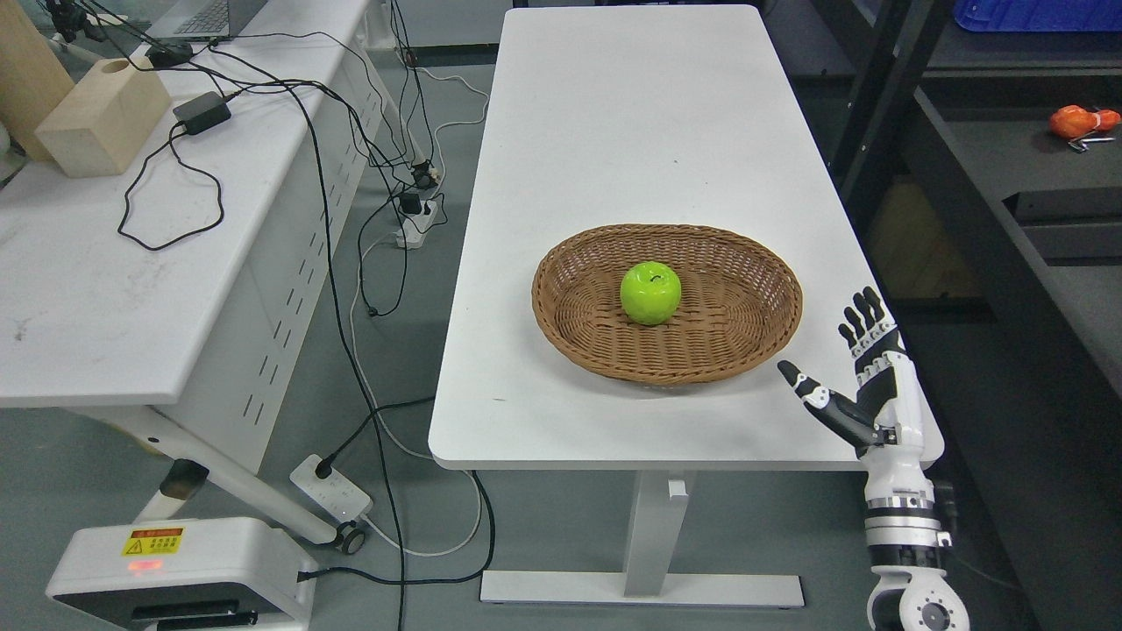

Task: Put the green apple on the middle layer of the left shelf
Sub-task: 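Reach the right hand over the wicker basket toward the green apple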

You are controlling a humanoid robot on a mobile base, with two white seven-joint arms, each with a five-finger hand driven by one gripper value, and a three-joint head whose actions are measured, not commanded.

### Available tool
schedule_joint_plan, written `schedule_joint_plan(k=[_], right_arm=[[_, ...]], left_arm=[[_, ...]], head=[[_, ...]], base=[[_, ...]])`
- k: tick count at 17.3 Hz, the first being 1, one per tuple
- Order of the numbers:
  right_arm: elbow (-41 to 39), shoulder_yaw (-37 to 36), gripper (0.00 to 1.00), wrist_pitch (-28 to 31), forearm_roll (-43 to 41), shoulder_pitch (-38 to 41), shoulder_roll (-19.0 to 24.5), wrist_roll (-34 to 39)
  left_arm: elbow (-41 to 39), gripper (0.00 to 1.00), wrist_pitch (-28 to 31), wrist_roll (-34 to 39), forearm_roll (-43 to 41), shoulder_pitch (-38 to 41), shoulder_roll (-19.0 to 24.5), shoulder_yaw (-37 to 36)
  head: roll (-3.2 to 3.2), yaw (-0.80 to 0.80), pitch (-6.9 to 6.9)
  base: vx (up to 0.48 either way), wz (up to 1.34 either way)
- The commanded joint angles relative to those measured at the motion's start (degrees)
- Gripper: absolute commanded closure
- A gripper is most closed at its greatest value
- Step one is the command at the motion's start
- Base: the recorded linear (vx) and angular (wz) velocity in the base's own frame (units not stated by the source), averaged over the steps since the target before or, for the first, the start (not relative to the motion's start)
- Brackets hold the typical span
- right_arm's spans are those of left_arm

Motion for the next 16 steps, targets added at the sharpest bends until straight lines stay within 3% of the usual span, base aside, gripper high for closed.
schedule_joint_plan(k=[1,4,5,6,8,11,12,16], right_arm=[[-0.1,-0.4,0.00,0.2,0.0,-1.1,-1.0,0.4],[-0.8,-0.2,0.00,0.5,1.5,-2.6,-2.7,2.8],[-2.9,0.2,0.00,0.2,6.7,-5.2,-7.3,2.9],[-4.5,1.3,0.00,-0.2,17.6,-8.2,-11.8,2.9],[-5.3,6.5,0.00,-7.2,31.5,-11.8,-18.9,2.7],[-6.5,8.1,0.00,-11.6,31.4,-14.3,-20.7,2.9],[-6.4,12.1,0.00,-11.1,33.3,-16.0,-20.9,4.1],[-1.0,20.7,0.00,-8.8,45.4,-22.2,-20.4,15.1]], left_arm=[[0.0,0.00,-0.1,-0.1,0.0,0.0,1.0,0.0],[0.0,0.00,-0.1,-0.1,0.0,0.0,1.0,0.0],[0.0,0.00,-0.1,-0.1,0.0,0.0,1.0,0.0],[0.1,0.00,-0.1,0.0,0.0,0.0,1.0,0.0],[0.0,0.00,-0.1,-0.1,0.1,0.0,1.0,0.0],[0.1,0.00,0.0,0.0,0.0,0.0,1.0,0.0],[0.0,0.00,0.0,-0.1,0.0,0.0,1.0,0.0],[0.0,0.00,-0.1,0.0,0.0,0.0,1.0,0.0]], head=[[0.00,0.00,0.00],[0.00,0.00,0.00],[0.00,0.00,0.00],[0.00,0.00,0.00],[0.00,0.00,0.00],[0.00,0.00,0.00],[0.00,0.00,0.00],[0.00,0.00,0.00]], base=[[0.000,0.00],[0.000,0.00],[0.000,0.00],[0.000,0.00],[0.000,0.00],[-0.001,0.00],[-0.002,0.01],[0.000,0.00]])
